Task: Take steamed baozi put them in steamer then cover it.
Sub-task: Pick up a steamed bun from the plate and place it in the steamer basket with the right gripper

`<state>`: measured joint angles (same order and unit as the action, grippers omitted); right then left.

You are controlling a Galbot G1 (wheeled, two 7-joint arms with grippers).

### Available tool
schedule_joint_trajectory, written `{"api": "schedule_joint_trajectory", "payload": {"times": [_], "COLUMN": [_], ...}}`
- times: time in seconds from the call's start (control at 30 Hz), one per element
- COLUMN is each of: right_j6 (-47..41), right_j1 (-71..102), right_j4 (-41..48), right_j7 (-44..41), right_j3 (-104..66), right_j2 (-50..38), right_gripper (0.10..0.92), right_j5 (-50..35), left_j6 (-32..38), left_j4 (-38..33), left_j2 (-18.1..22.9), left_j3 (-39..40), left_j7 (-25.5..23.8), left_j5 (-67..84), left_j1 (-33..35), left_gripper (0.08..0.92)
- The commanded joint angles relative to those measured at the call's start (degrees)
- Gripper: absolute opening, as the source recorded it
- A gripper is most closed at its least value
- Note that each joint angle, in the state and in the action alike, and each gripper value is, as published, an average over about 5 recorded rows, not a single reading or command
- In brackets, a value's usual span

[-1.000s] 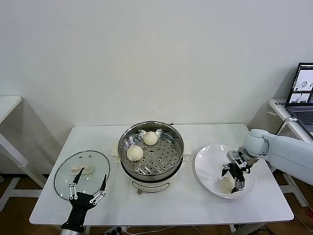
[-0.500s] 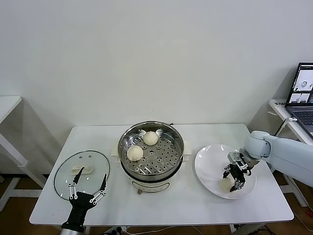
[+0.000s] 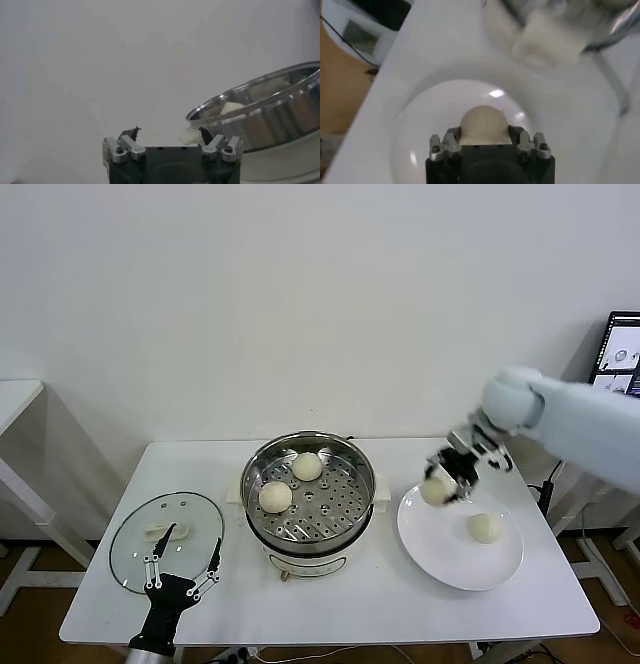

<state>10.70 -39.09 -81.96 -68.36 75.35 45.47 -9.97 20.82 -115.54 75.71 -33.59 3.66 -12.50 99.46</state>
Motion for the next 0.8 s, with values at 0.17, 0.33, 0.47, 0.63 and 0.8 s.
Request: {"api": "schedule_joint_trajectory", "payload": {"times": [0.17, 0.33, 0.47, 0.63, 0.8], "right_j6": [17.7, 22.9, 27.5, 32.5, 36.0], "right_j1": [-7.7, -3.7, 0.7, 6.0, 10.1], "right_j4": [-7.5, -10.0, -9.5, -7.1, -4.3], "right_j7": [0.2, 2.2, 3.4, 6.5, 10.4], "right_j3": [-0.6, -0.2, -0.6, -1.7, -3.3], "right_j2": [16.1, 18.3, 19.2, 20.1, 21.4], "right_gripper": [0.669, 0.658, 0.654, 0.653, 0.653], "right_j5": [7.2, 13.9, 19.2, 25.6, 31.9], "left_j6": [0.2, 0.2, 0.1, 0.0, 0.0], "left_j4": [-0.3, -0.4, -0.4, -0.3, -0.1], "left_j2": [0.1, 0.1, 0.2, 0.2, 0.2], "left_j3": [-0.1, -0.2, 0.0, 0.1, 0.1], "left_j7": [0.0, 0.0, 0.0, 0.2, 0.3], "left_j5": [0.0, 0.1, 0.1, 0.1, 0.1], "left_j1": [0.3, 0.3, 0.1, 0.1, 0.1], "left_gripper": [0.823, 0.823, 0.823, 0.823, 0.823]}}
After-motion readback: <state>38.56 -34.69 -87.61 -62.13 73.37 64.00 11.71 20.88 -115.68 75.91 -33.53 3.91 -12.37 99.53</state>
